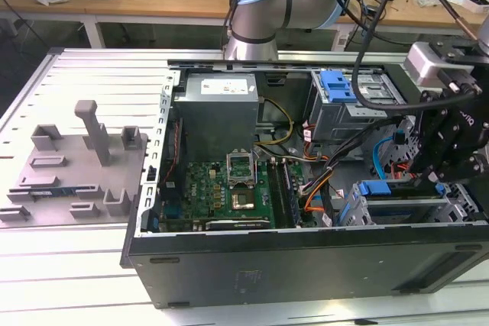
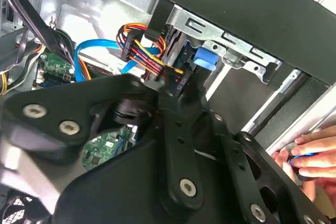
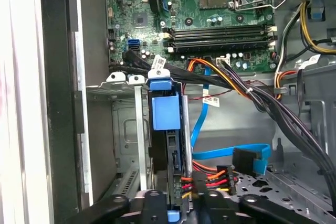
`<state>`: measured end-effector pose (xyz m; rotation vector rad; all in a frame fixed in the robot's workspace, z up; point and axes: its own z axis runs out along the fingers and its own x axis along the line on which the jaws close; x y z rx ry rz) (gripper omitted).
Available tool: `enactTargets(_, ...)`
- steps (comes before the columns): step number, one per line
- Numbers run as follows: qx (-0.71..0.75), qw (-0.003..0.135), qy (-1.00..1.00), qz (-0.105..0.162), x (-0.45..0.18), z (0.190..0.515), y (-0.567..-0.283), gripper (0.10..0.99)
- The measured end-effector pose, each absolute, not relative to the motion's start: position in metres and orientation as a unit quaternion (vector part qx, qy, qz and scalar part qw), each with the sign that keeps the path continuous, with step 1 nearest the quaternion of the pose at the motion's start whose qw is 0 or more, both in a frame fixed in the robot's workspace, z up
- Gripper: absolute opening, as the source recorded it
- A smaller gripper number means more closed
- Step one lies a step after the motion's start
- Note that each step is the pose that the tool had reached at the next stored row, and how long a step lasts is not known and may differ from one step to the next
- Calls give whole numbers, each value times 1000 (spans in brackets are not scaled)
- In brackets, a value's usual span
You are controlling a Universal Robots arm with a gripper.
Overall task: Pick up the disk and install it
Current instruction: 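Insert the first disk wire, then insert the second disk wire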
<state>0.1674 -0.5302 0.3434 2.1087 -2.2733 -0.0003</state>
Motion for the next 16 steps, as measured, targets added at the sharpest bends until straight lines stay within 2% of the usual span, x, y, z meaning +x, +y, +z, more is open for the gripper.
enactTargets(1,680,20,-733,0,167,347,-530,361)
enactTargets(5,680,20,-733,-1,168,356,-530,361)
enactTargets(16,680,20,-733,0,168,357,-530,361)
